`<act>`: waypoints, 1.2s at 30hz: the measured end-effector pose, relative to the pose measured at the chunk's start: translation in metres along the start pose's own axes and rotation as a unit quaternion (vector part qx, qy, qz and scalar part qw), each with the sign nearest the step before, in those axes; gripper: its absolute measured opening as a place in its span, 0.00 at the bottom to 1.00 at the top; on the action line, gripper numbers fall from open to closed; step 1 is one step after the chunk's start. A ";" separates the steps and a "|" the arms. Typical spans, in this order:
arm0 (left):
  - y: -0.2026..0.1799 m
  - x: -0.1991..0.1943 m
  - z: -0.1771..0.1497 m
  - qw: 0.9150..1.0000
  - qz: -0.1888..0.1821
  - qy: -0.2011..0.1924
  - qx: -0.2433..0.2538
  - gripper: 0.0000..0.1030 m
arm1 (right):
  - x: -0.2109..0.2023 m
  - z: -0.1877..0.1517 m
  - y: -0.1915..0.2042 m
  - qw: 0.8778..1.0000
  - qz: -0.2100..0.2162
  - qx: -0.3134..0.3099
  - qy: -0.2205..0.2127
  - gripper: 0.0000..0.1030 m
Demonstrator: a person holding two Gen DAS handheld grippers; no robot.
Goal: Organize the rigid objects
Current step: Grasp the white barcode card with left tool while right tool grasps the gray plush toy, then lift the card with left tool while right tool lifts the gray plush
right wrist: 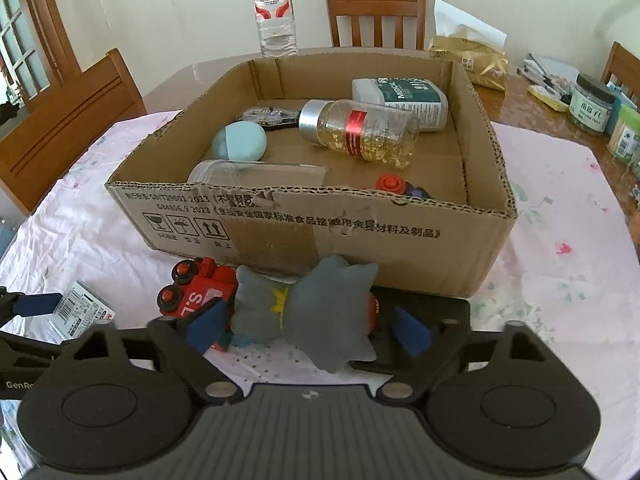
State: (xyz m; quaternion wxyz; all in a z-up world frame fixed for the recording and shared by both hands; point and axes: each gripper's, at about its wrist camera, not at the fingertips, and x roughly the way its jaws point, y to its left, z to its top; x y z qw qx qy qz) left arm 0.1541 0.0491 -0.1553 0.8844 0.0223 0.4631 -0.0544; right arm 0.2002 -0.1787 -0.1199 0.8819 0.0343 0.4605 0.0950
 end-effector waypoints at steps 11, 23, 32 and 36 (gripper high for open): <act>-0.001 -0.002 -0.001 1.000 -0.004 0.003 0.006 0.88 | -0.023 -0.009 0.007 0.999 0.012 -0.033 0.019 0.77; -0.004 -0.006 -0.007 1.000 -0.010 0.003 0.015 0.89 | -0.028 -0.038 0.010 0.997 -0.002 -0.050 0.054 0.88; -0.002 -0.003 -0.007 1.000 -0.016 -0.003 0.025 0.93 | -0.020 -0.040 0.020 0.998 -0.032 -0.040 0.041 0.88; -0.002 -0.001 -0.005 0.999 -0.022 -0.005 0.035 0.94 | -0.018 -0.038 0.024 0.998 -0.040 -0.041 0.037 0.88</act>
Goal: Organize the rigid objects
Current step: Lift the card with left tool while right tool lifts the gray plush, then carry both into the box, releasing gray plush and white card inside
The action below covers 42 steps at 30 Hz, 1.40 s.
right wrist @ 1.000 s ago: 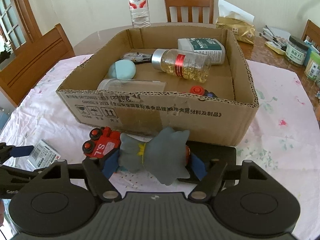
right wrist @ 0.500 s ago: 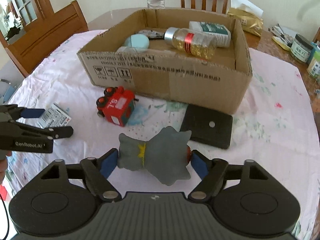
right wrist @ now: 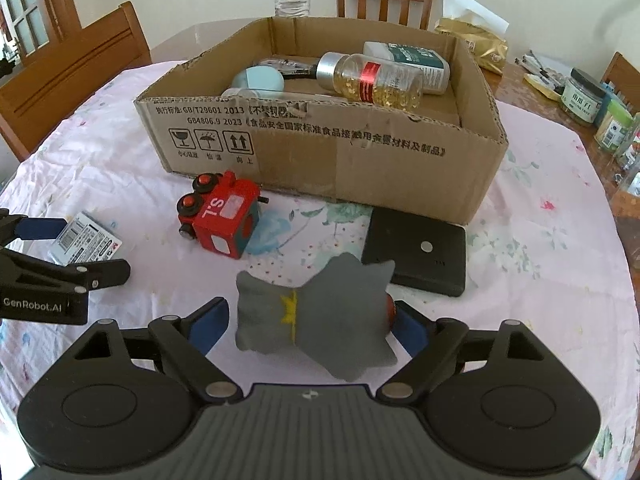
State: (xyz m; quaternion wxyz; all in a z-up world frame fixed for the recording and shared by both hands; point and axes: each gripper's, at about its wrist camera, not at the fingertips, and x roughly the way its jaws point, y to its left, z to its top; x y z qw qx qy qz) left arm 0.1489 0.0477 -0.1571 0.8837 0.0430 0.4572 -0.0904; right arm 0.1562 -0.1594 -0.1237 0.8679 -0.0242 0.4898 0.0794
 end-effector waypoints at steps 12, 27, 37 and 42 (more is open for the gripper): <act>-0.003 0.004 0.006 1.000 -0.003 0.022 0.001 0.91 | 0.003 0.005 0.003 1.000 -0.020 0.005 0.004 0.87; -0.002 -0.007 0.016 0.999 -0.019 0.040 0.018 0.86 | -0.010 0.012 -0.003 0.999 -0.012 -0.033 0.015 0.75; -0.003 -0.045 0.039 0.997 -0.045 0.030 0.059 0.86 | -0.052 0.041 -0.019 0.996 0.025 -0.087 -0.011 0.75; -0.002 -0.058 0.051 0.997 -0.048 0.018 0.056 0.86 | -0.065 0.069 -0.027 0.994 0.028 -0.101 -0.037 0.75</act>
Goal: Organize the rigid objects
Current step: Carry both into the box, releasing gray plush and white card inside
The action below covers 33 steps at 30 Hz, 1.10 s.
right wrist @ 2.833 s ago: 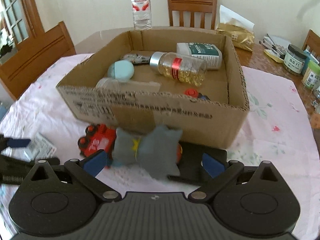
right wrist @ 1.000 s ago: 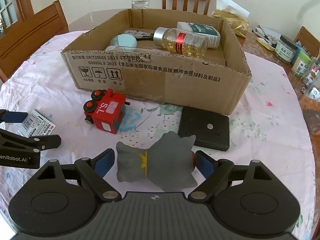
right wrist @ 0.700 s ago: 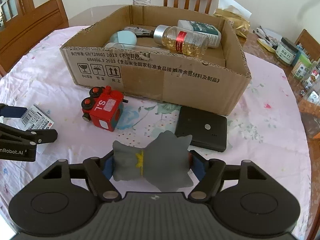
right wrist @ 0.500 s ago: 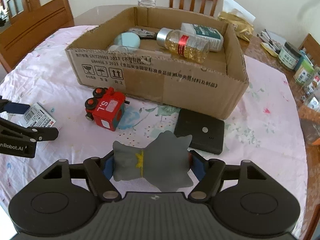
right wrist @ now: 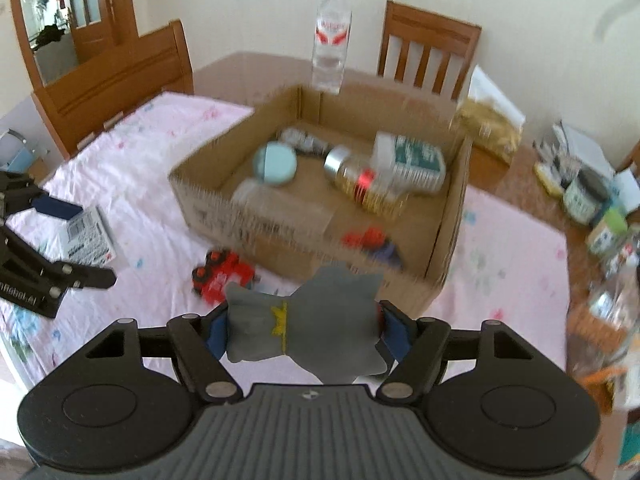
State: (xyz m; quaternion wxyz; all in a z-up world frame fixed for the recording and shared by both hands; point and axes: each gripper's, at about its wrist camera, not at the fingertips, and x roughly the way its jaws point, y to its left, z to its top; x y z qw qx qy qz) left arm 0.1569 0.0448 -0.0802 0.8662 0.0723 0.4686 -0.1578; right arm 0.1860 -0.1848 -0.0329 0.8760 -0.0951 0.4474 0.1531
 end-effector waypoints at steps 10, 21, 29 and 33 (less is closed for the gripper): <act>0.010 -0.017 0.014 0.999 0.015 -0.023 -0.020 0.86 | 0.026 0.064 -0.006 0.999 0.014 -0.027 -0.035 0.75; 0.019 -0.018 0.021 0.998 0.039 -0.030 -0.033 0.86 | 0.046 0.094 0.003 0.997 0.020 -0.026 -0.073 1.00; 0.021 -0.017 0.036 0.998 0.036 -0.042 -0.033 0.86 | 0.035 0.076 0.010 0.998 0.004 -0.027 -0.051 1.00; 0.018 -0.016 0.051 0.998 0.032 -0.054 -0.027 0.86 | 0.028 0.066 0.002 0.999 -0.009 0.002 -0.038 1.00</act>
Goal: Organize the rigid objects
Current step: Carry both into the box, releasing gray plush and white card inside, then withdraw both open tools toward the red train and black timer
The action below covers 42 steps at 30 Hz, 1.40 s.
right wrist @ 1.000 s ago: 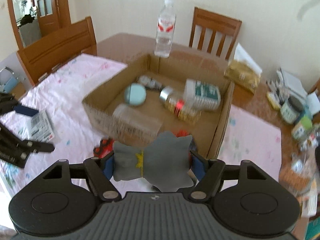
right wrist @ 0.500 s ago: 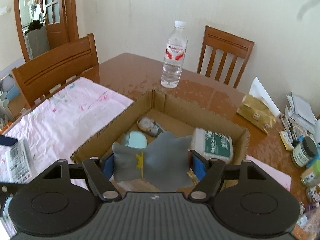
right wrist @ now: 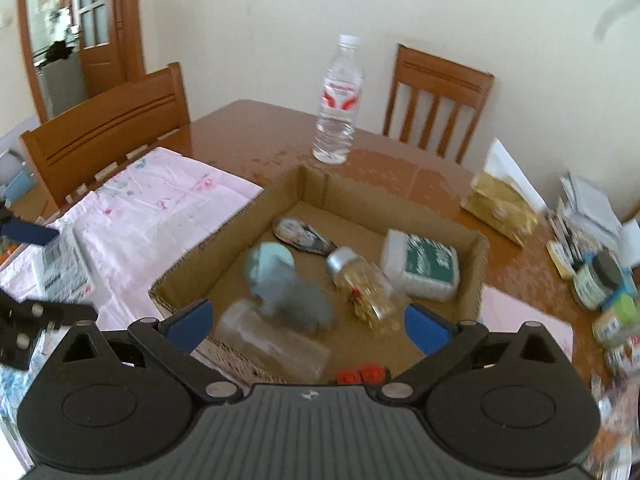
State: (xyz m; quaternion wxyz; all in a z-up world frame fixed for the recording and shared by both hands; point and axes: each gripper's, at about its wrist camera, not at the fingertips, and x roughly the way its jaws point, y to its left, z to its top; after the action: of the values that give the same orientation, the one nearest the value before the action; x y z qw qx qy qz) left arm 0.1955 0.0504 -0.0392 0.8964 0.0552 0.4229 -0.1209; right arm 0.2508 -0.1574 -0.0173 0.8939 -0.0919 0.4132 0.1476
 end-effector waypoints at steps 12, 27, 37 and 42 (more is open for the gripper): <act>-0.030 0.047 0.087 0.999 -0.026 -0.036 0.032 0.86 | -0.017 -0.031 -0.020 0.998 -0.033 0.057 -0.009 1.00; -0.054 0.155 0.145 0.999 -0.027 0.005 0.026 0.87 | -0.007 -0.062 -0.068 0.994 -0.052 0.098 0.024 1.00; -0.049 0.123 0.157 0.999 -0.021 -0.021 0.029 0.92 | -0.010 -0.063 -0.076 0.992 -0.055 0.103 0.041 1.00; -0.040 0.088 0.139 0.998 -0.009 -0.049 0.023 0.97 | -0.015 -0.074 -0.072 0.992 -0.061 0.104 0.039 1.00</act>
State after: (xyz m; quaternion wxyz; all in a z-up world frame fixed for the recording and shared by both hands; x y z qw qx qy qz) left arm 0.3422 -0.0313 -0.0188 0.9134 0.0659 0.3761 -0.1412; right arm 0.2137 -0.2494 -0.0498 0.8889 -0.0294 0.4549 0.0454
